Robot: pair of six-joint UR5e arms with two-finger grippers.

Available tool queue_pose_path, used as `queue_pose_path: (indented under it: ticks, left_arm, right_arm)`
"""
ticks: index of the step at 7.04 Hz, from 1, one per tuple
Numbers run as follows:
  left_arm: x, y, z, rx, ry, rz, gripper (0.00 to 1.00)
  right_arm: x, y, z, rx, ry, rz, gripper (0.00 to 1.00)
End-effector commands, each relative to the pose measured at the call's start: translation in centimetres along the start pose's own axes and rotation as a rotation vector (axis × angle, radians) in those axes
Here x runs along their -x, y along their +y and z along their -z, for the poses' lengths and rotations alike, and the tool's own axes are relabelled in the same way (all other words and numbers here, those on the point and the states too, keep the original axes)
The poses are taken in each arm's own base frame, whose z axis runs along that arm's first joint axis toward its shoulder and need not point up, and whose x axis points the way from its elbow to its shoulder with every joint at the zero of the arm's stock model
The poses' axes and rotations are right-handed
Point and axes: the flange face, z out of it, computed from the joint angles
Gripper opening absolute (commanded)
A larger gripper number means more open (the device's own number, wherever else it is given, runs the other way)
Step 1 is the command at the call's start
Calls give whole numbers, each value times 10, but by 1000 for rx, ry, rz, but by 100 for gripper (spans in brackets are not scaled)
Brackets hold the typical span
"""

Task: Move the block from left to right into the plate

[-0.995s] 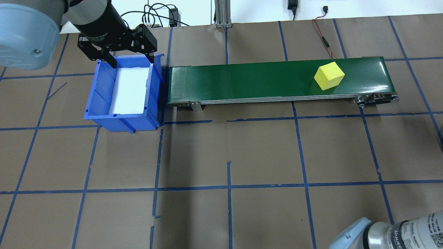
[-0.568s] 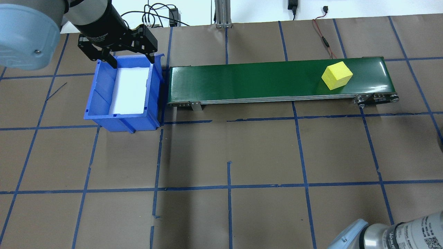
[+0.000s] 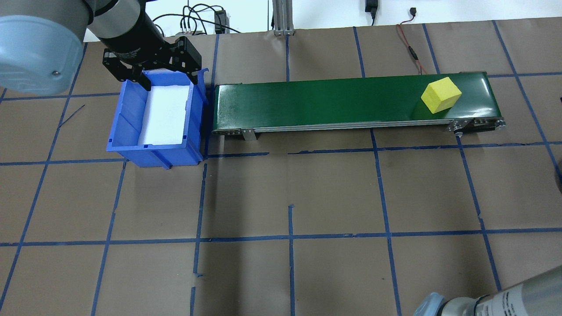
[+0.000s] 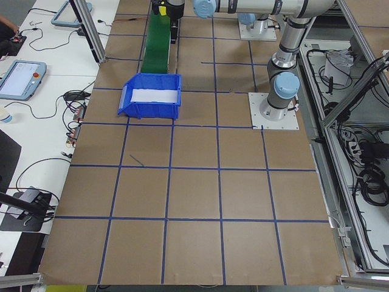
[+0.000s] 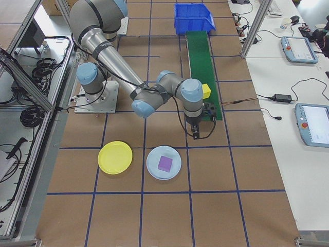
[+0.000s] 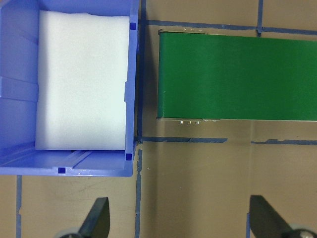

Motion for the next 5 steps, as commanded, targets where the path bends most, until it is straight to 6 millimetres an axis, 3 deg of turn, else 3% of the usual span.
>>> queue_pose_path:
  ticks: [1,2,3,5]
  left_arm:
    - [1,0,-1,-1,0,0,100]
    - [2,0,-2,0,0,1,100]
    - [2,-1,-3,0,0,1,100]
    - [2,0,-2,-1,0,1,100]
  right_arm:
    - [72,-36,-11,23,-83,-24,100]
    - [105,-51,-11,-9,-131,57,100]
    - [123,-54,-17,-8,-172,92,100]
    - [128,-61,-51,-31,-268,168,100]
